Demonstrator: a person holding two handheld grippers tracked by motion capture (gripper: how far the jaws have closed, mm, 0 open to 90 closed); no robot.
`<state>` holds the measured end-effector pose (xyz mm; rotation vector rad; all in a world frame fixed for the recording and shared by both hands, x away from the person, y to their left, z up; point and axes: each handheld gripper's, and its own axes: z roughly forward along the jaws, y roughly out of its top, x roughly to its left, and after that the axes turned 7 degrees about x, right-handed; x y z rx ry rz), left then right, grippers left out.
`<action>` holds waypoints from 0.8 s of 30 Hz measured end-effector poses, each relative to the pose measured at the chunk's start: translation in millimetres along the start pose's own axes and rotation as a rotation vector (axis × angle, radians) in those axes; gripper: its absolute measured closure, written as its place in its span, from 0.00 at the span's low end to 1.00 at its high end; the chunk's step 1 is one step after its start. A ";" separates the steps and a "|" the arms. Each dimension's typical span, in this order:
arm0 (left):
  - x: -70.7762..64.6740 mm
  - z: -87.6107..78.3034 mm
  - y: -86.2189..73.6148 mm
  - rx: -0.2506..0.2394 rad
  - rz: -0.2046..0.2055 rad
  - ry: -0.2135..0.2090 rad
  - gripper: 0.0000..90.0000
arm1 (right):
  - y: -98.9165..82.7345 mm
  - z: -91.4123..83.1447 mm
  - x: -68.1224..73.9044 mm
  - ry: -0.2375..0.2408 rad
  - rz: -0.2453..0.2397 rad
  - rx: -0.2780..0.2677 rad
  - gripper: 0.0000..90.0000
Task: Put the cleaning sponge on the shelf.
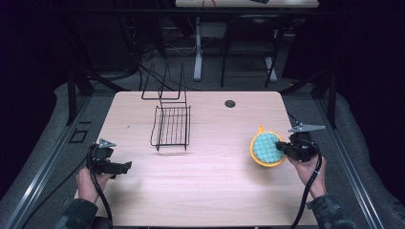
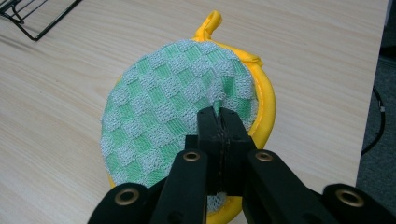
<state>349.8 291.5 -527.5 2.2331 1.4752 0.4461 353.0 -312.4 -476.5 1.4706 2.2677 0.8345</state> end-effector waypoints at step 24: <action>0.7 -0.1 -0.6 -0.004 -0.003 -0.011 0.00 | 46.2 16.3 46.2 0.083 -0.101 -0.041 0.99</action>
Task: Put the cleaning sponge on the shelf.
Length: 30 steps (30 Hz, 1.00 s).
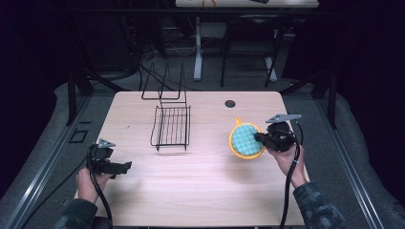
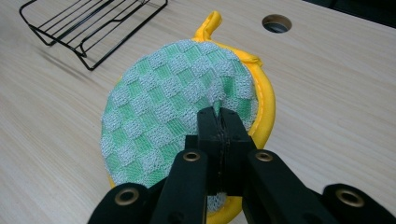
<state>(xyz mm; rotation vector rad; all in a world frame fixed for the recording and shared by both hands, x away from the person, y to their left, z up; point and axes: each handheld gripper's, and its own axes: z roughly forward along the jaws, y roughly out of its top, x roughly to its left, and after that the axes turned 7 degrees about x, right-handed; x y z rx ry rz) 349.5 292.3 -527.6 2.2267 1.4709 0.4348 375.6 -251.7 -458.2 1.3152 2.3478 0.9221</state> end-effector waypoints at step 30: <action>-0.1 0.8 0.2 0.003 0.007 -0.008 0.00 | 37.3 36.5 28.4 0.069 -0.055 -0.002 0.99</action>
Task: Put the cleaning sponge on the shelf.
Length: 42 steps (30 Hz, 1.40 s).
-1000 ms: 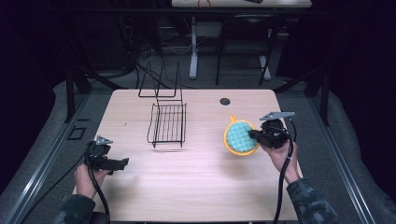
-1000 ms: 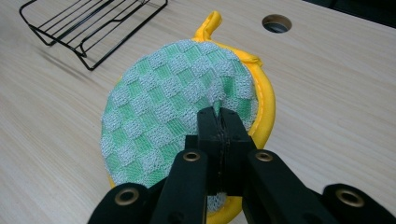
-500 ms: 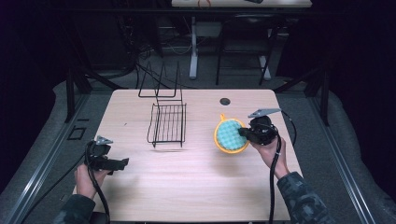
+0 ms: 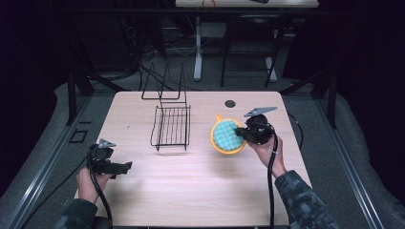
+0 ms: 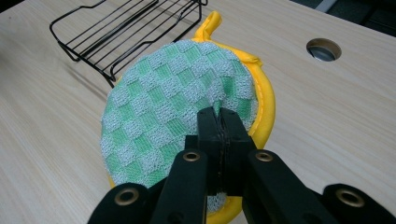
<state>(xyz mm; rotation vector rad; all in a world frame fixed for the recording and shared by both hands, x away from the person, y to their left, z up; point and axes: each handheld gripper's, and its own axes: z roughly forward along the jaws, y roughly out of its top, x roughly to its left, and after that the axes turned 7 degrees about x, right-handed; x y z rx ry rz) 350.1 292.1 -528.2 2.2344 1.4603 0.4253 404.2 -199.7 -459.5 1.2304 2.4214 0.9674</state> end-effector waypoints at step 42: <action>-2.6 0.6 -0.4 -0.004 0.001 -0.004 0.00 | 78.0 74.5 58.8 0.114 -0.030 -0.026 0.99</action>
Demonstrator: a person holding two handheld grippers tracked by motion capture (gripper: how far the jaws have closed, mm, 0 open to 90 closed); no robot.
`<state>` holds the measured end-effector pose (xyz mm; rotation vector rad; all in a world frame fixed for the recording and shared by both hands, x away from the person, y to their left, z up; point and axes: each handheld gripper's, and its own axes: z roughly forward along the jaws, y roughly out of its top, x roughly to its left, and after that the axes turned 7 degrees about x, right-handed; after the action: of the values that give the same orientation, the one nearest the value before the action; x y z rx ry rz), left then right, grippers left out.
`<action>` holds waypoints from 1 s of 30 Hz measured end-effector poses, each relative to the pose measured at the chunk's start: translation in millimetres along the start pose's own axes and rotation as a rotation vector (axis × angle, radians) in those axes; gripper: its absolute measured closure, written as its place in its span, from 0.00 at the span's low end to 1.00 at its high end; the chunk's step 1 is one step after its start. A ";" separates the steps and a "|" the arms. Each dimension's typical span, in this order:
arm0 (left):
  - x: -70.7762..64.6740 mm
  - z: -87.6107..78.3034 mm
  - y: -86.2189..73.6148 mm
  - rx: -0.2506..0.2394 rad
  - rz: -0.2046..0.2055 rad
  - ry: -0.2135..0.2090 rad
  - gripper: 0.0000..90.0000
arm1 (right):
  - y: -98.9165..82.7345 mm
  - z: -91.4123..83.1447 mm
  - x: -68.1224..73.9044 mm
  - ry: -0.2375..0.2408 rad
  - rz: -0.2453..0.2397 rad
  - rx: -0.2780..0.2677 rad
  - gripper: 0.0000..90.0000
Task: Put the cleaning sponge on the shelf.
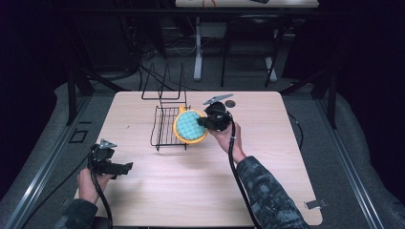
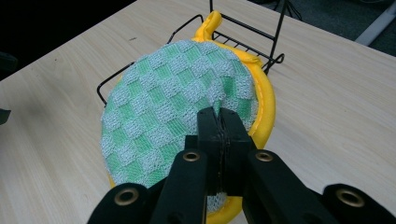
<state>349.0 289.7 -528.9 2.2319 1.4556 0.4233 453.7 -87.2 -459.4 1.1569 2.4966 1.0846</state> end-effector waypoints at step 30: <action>0.2 0.1 -0.4 -0.001 0.002 -0.010 0.00 | 15.5 82.5 26.8 -0.027 0.143 0.010 0.99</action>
<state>348.8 290.0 -529.2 2.2319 1.4481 0.4130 480.8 -16.5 -504.4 1.3616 2.4337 1.0834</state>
